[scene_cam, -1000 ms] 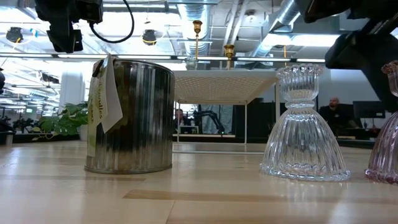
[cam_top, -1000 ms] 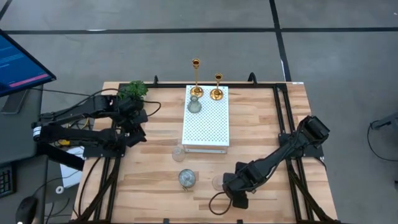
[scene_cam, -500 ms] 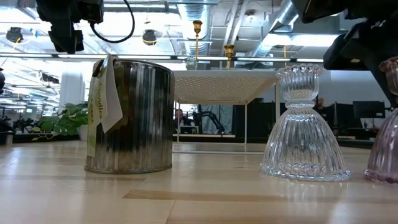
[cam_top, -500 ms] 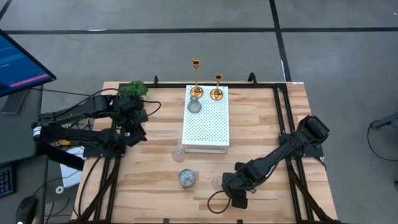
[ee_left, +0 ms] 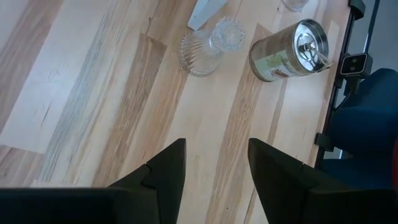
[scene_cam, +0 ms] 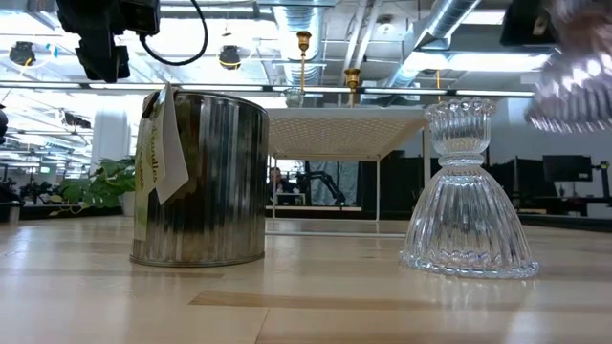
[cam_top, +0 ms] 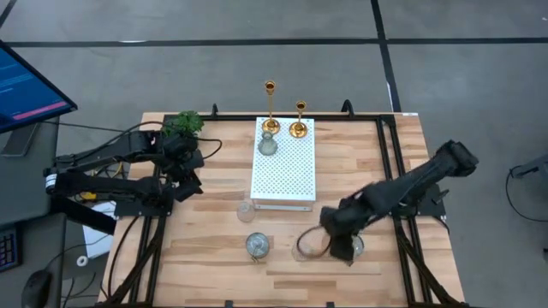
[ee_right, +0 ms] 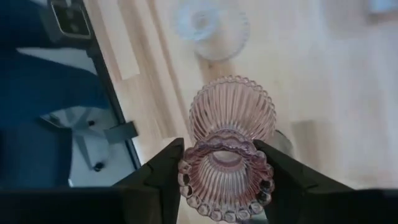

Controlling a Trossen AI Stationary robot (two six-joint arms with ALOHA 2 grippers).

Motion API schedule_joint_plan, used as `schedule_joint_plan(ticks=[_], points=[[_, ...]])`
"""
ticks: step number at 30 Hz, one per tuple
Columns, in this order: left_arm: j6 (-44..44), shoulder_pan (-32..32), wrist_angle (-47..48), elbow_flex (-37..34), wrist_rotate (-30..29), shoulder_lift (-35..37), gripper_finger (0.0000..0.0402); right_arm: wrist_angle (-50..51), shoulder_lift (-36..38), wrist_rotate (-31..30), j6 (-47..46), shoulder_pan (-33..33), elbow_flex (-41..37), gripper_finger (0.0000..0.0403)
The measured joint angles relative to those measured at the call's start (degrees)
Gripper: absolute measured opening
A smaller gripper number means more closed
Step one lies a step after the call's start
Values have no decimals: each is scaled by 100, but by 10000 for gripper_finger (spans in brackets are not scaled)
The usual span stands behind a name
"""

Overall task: Pick & Place candle stick holders
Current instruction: Put the pink glass candle holder on the shelf

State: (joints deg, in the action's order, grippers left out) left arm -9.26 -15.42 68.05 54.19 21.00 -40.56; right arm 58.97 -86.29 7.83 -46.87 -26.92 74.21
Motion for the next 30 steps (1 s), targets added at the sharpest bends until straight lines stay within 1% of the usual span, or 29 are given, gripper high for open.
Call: schedule_joint_plan(ticks=[3, 6, 10, 13, 17, 20, 24, 26, 30], points=[[0, 0, -11, 0, -1, 0, 172, 583, 363, -31, 123, 384, 197, 153], [0, 0, -26, 0, -1, 0, 172, 1109, 571, -103, 471, 863, 425, 153], [0, 0, -44, 0, -1, 0, 172, 1497, 620, -197, 1188, 1536, 751, 153], [0, 0, -59, 0, -1, 0, 172, 1667, 479, -198, 1844, 2067, 1005, 153], [0, 0, -85, 0, -1, 0, 172, 1810, 64, -212, 2776, 2698, 1502, 153], [0, 0, -106, 0, -3, 2, 172, 2050, -350, -247, 3460, 3102, 2078, 153], [0, 2, -135, 0, -35, -12, 172, 2426, -1002, -623, 4270, 3543, 2981, 153], [0, 0, -176, 1, -44, -22, 172, 2472, -1327, -766, 4603, 3765, 3435, 153], [0, 0, -188, 2, -45, -42, 172, 2490, -1952, -809, 5036, 4093, 4184, 153]])
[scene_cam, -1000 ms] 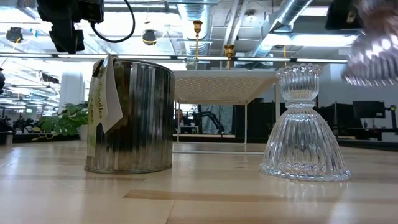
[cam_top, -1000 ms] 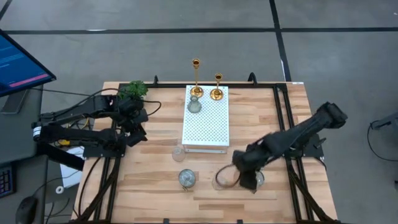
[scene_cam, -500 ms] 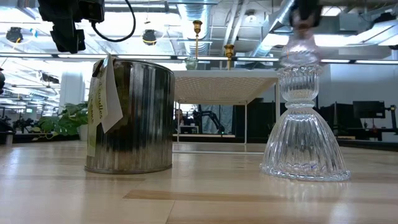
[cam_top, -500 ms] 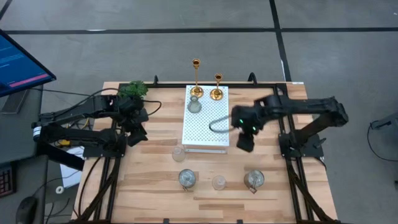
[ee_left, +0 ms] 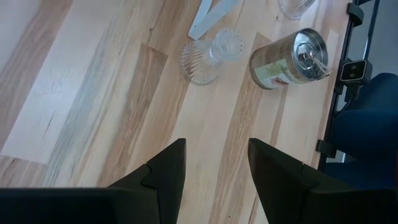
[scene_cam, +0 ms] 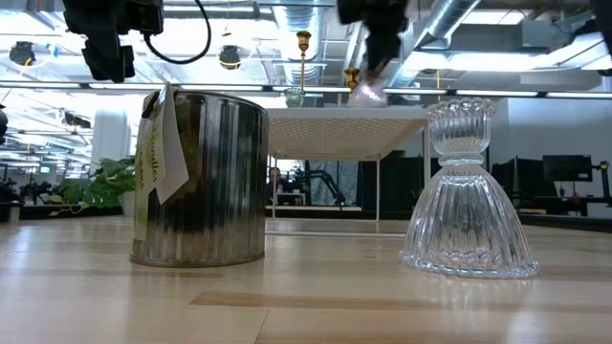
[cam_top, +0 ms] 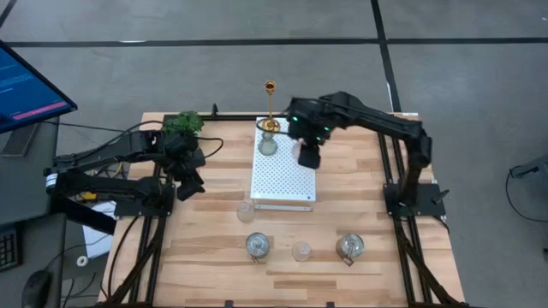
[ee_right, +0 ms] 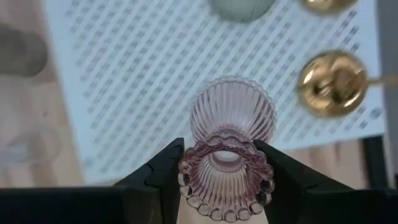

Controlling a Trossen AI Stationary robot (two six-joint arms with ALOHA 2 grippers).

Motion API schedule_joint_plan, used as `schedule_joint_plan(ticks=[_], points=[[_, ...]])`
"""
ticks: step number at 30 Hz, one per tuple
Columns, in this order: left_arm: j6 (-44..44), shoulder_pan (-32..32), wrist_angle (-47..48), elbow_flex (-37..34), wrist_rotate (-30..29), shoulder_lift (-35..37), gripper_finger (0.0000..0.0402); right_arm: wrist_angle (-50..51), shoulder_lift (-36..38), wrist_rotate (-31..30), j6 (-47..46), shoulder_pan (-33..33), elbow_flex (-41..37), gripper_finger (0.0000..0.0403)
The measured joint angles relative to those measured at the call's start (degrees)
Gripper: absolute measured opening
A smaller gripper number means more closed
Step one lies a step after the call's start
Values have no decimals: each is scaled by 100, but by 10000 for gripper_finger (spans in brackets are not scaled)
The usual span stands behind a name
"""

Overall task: Pick & Place candle stick holders
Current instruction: Put the pink glass candle holder on the shelf

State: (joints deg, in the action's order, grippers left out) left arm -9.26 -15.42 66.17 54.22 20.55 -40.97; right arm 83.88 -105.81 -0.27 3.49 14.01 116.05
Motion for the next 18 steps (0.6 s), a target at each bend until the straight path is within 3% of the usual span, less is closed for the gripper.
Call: schedule_joint_plan(ticks=[8, 18], points=[[-18, -2, -28, 0, 0, -2, 172, 77, -759, -2, 383, 137, 505, 153], [-20, -1, -105, 0, -42, -2, 172, 19, -888, -278, 555, 109, 514, 153]])
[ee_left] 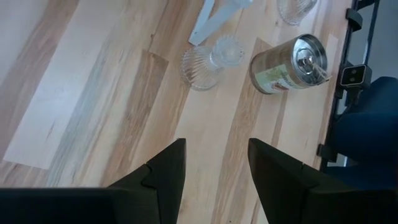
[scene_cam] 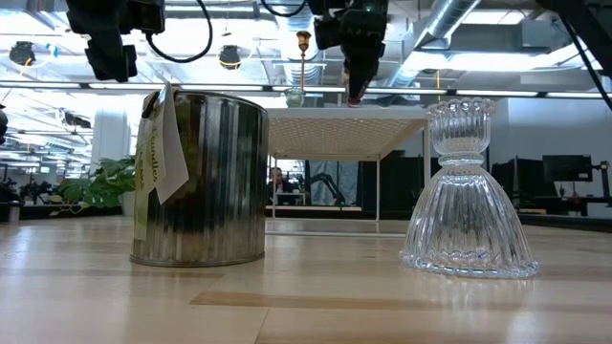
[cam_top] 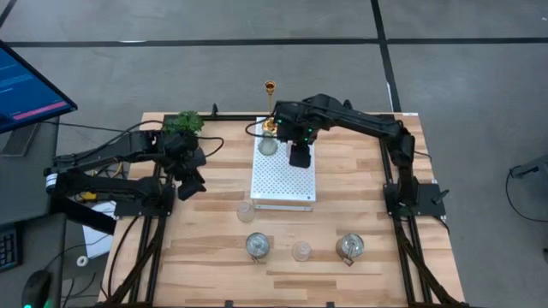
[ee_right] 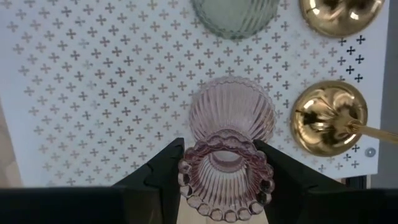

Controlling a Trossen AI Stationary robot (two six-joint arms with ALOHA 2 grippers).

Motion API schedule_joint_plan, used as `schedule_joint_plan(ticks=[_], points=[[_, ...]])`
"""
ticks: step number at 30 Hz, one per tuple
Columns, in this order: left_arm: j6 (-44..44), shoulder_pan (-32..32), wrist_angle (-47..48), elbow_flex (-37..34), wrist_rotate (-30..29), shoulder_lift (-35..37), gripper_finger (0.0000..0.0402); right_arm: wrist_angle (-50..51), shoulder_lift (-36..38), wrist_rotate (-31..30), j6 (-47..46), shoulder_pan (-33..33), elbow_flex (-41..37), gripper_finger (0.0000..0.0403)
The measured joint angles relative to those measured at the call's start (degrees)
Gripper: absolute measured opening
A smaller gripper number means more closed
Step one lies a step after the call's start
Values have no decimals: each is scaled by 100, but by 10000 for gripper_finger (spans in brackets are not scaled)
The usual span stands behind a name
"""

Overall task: Pick & Place candle stick holders
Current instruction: Put the pink glass candle holder on the shelf

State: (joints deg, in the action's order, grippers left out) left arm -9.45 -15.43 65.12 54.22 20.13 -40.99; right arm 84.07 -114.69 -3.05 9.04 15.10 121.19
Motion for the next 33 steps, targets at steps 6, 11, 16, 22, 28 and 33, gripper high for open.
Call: schedule_joint_plan(ticks=[6, 11, 16, 22, 28, 33], points=[[0, 1, -29, 0, -42, 0, 172, 32, 0, -1, 1, 10, 0, 153], [-21, 1, -52, 0, -42, 0, 172, 31, 0, -3, -2, 1, -4, 189], [-24, 1, -72, 0, -42, 0, 172, 30, 0, -3, -7, 1, -4, 232], [-24, 1, -107, 0, -42, 0, 172, -49, 0, -252, 2, -1, -7, 227], [-24, 0, -128, 0, -42, 0, 172, -50, 0, -754, 7, -3, -7, 216], [-24, 1, -145, 0, -42, 0, 172, -54, 22, -750, 12, -36, -7, 209]])
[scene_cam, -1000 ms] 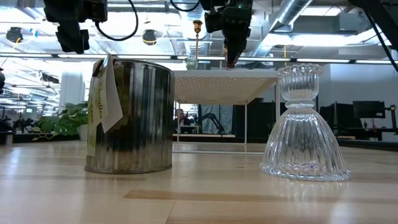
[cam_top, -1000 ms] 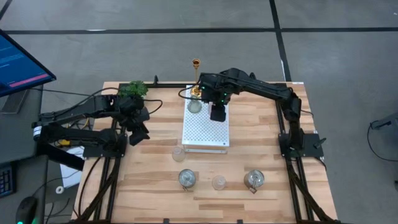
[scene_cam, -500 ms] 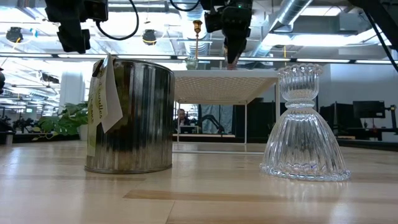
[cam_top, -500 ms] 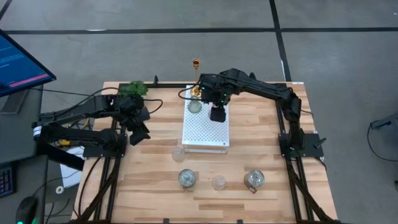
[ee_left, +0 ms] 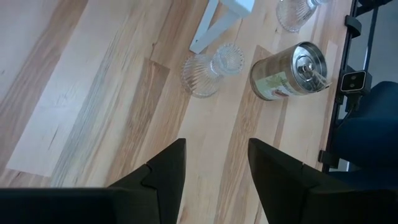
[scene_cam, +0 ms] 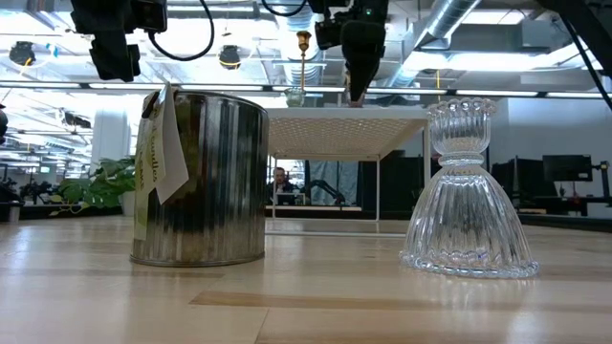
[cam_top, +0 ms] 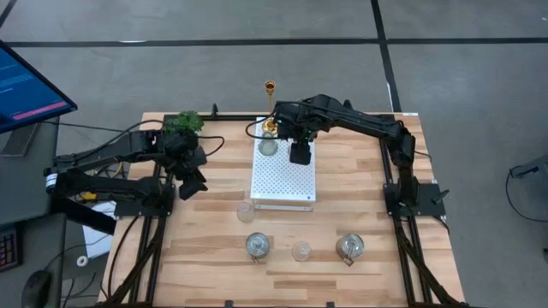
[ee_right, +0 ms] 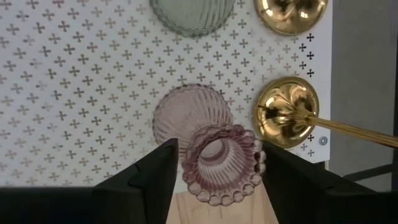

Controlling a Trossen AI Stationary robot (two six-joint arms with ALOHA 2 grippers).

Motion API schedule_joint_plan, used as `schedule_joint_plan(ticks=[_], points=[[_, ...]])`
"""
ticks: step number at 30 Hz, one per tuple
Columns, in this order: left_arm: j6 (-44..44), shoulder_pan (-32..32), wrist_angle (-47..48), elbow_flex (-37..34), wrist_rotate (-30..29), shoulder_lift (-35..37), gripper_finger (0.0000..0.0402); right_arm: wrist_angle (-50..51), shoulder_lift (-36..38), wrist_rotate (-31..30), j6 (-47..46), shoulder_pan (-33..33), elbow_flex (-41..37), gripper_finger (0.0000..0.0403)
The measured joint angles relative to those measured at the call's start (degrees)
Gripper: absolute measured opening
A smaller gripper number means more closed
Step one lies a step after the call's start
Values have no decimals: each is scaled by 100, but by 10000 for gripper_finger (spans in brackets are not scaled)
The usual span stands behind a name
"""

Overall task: Pick & Place candle stick holders
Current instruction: Put the pink glass candle holder on the shelf, then put the right silver scented candle on the shelf

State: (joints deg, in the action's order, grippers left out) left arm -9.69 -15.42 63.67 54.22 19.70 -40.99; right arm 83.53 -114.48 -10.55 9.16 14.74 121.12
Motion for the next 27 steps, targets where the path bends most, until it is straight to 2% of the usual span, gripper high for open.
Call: schedule_joint_plan(ticks=[12, 19, 22, 24, 27], points=[[0, 0, -62, 0, 0, 0, 172, 16, 9, -2, -13, -85, 563, 204], [0, -2, -74, 0, 0, 0, 172, 291, 9, 7, -84, -235, 1383, 204], [-2, -2, -76, 0, 0, 0, 172, 360, 317, 11, -390, -404, 1222, 204], [-47, 0, -74, 0, 2, 0, 172, 677, 537, -5, -844, -577, 1231, 204], [-68, 0, -76, 0, -2, 0, 172, 640, 976, 13, -1683, -889, 1058, 204]])
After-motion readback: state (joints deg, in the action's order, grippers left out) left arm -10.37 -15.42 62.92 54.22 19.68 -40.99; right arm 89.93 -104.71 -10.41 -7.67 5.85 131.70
